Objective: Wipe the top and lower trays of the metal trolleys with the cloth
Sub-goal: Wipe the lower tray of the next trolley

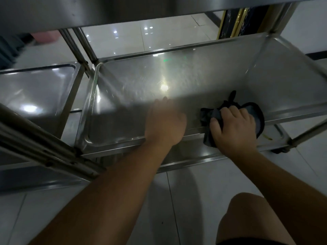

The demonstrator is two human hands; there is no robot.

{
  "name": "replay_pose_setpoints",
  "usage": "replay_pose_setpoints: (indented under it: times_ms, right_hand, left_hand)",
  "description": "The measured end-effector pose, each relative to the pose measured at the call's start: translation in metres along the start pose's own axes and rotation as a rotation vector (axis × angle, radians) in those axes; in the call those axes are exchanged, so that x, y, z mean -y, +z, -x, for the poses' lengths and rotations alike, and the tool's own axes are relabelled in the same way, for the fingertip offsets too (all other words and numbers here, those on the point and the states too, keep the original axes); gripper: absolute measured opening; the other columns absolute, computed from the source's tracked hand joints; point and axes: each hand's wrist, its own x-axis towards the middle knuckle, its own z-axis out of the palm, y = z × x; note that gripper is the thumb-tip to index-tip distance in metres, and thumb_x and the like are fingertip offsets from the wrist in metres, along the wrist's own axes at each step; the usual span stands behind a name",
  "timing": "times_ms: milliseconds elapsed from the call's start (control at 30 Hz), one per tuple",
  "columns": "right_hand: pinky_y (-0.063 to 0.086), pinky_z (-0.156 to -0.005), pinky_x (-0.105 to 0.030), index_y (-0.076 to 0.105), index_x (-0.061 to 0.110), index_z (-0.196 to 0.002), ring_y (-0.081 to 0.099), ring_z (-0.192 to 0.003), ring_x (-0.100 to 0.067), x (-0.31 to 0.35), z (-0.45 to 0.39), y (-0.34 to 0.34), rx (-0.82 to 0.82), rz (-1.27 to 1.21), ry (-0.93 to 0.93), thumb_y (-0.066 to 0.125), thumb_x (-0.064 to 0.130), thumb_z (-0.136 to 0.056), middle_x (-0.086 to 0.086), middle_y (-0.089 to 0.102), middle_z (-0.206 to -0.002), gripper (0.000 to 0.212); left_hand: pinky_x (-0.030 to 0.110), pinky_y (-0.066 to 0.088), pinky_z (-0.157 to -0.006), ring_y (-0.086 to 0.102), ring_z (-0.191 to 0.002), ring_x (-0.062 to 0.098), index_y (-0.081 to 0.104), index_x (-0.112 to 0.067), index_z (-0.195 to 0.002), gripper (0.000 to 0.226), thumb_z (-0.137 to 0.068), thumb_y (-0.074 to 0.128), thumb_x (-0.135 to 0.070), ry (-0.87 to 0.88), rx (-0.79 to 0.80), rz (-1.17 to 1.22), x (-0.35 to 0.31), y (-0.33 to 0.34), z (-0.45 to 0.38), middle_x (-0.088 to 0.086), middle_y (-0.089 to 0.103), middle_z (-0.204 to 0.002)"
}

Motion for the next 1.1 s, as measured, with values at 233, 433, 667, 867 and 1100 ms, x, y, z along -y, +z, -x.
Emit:
replay_pose_setpoints:
  times_ms: [233, 433, 667, 867, 1100]
  right_hand:
    - [0.042, -0.061, -0.036, 0.051, 0.018, -0.066, 0.054, -0.065, -0.024, 0.039, -0.024, -0.036, 0.306, -0.162, 0.041, 0.032, 0.048, -0.089, -0.001, 0.055, -0.065, 0.042]
    - [0.052, -0.060, -0.037, 0.059, 0.017, -0.071, 0.057, -0.061, -0.022, 0.075, -0.001, -0.051, 0.327, -0.052, -0.003, 0.044, 0.044, -0.098, -0.003, 0.060, -0.065, 0.041]
    - [0.039, -0.047, -0.027, 0.060, 0.023, -0.069, 0.055, -0.054, -0.012, 0.086, 0.016, -0.042, 0.551, 0.247, 0.007, 0.034, 0.056, -0.097, 0.003, 0.059, -0.061, 0.050]
    - [0.049, -0.061, -0.032, 0.060, 0.020, -0.074, 0.061, -0.065, -0.017, 0.069, 0.044, -0.010, 0.804, 0.271, 0.148, 0.041, 0.061, -0.096, -0.001, 0.063, -0.069, 0.052]
    - [0.036, -0.062, -0.031, 0.053, 0.023, -0.083, 0.052, -0.070, -0.015, 0.049, 0.055, 0.027, 0.938, 0.240, 0.214, 0.026, 0.067, -0.075, 0.000, 0.056, -0.081, 0.051]
  left_hand:
    - [0.045, 0.007, -0.131, 0.011, -0.162, 0.030, 0.030, -0.011, -0.165, 0.064, -0.110, 0.029, -0.044, 0.034, -0.039, 0.072, 0.002, -0.005, 0.002, 0.008, 0.023, -0.174]
    - [0.044, 0.024, -0.126, 0.031, -0.152, 0.027, 0.043, -0.014, -0.157, 0.056, -0.108, 0.044, -0.041, 0.152, -0.045, 0.189, 0.014, -0.032, 0.021, 0.007, 0.041, -0.163]
    - [0.041, 0.044, -0.095, 0.059, -0.113, 0.024, 0.071, -0.020, -0.118, 0.033, -0.087, 0.065, -0.029, 0.456, -0.191, 0.165, 0.067, -0.041, 0.096, -0.004, 0.065, -0.123]
    - [0.037, 0.044, -0.102, 0.053, -0.133, 0.021, 0.072, -0.020, -0.105, 0.026, -0.083, 0.059, -0.026, 0.656, -0.170, 0.115, 0.107, -0.002, 0.129, -0.004, 0.065, -0.119]
    - [0.038, 0.039, -0.103, 0.046, -0.124, 0.018, 0.058, -0.028, -0.132, 0.040, -0.095, 0.048, -0.039, 0.476, 0.250, -0.027, 0.109, 0.041, 0.127, -0.006, 0.055, -0.131]
